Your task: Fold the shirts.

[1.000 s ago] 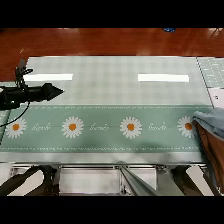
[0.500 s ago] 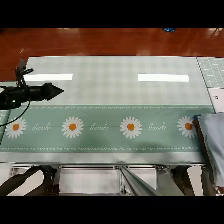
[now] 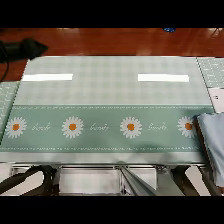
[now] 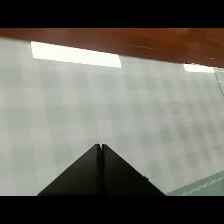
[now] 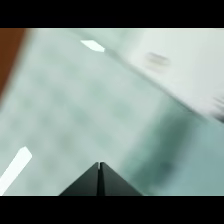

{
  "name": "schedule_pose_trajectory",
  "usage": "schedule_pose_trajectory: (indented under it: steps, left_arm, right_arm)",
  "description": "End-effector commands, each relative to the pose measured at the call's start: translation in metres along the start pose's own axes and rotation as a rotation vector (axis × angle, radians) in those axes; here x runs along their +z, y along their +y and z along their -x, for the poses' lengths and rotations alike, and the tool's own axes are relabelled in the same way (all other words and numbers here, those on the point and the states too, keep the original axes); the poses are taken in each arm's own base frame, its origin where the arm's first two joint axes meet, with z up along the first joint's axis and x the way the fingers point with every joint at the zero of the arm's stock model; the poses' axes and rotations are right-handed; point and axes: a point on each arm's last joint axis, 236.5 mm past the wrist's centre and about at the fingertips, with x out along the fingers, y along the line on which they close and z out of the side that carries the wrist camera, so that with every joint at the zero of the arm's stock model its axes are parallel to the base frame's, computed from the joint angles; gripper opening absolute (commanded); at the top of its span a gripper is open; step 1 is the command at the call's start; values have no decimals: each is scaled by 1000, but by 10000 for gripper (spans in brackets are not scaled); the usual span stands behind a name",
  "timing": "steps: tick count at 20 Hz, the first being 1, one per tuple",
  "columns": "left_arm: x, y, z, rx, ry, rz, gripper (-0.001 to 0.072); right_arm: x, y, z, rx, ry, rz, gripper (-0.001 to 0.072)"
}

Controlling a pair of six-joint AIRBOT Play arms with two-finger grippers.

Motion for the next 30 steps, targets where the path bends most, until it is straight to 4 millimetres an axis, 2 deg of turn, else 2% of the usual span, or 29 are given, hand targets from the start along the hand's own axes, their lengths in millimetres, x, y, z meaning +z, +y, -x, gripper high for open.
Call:
schedule_pose_trajectory:
  steps: [1, 2, 3, 4, 5, 6, 7, 8, 9, 11, 14, 30]
  left_arm:
    - [46, -39, 14, 88, -44, -129, 13]
    - [37, -44, 10, 109, -11, -154, 12]
    - [24, -46, 3, 129, 38, -171, 12]
    - [2, -45, -8, 151, 106, -194, 13]
    - [-26, -33, -21, 193, 187, -219, 13]
    - [-59, -11, -35, 258, 270, -224, 13]
    - [-104, 16, -47, 322, 379, -144, 13]
    - [-142, 32, -53, 339, 472, -102, 13]
    - [-165, 44, -56, 352, 524, -69, 13]
    - [-169, 50, -61, 348, 518, -32, 13]
    - [-160, 49, -63, 346, 486, -37, 14]
    - [-162, 50, -62, 346, 496, -35, 14]
  right_arm:
    - [-23, 183, -30, 370, 35, 312, 24]
    - [-54, 215, -47, 380, 92, 433, 25]
    - [-90, 234, -69, 360, 148, 573, 24]
    - [-129, 236, -92, 303, 217, 697, 25]
    - [-168, 225, -119, 203, 295, 783, 25]
    - [-204, 204, -146, 82, 357, 856, 24]
    - [-230, 182, -166, -19, 411, 899, 25]
    - [-250, 162, -181, -96, 474, 917, 25]
    - [-262, 150, -189, -137, 525, 908, 25]
    - [-270, 136, -196, -178, 575, 911, 25]
    - [-276, 133, -193, -183, 605, 900, 25]
    - [-275, 133, -193, -185, 602, 904, 25]
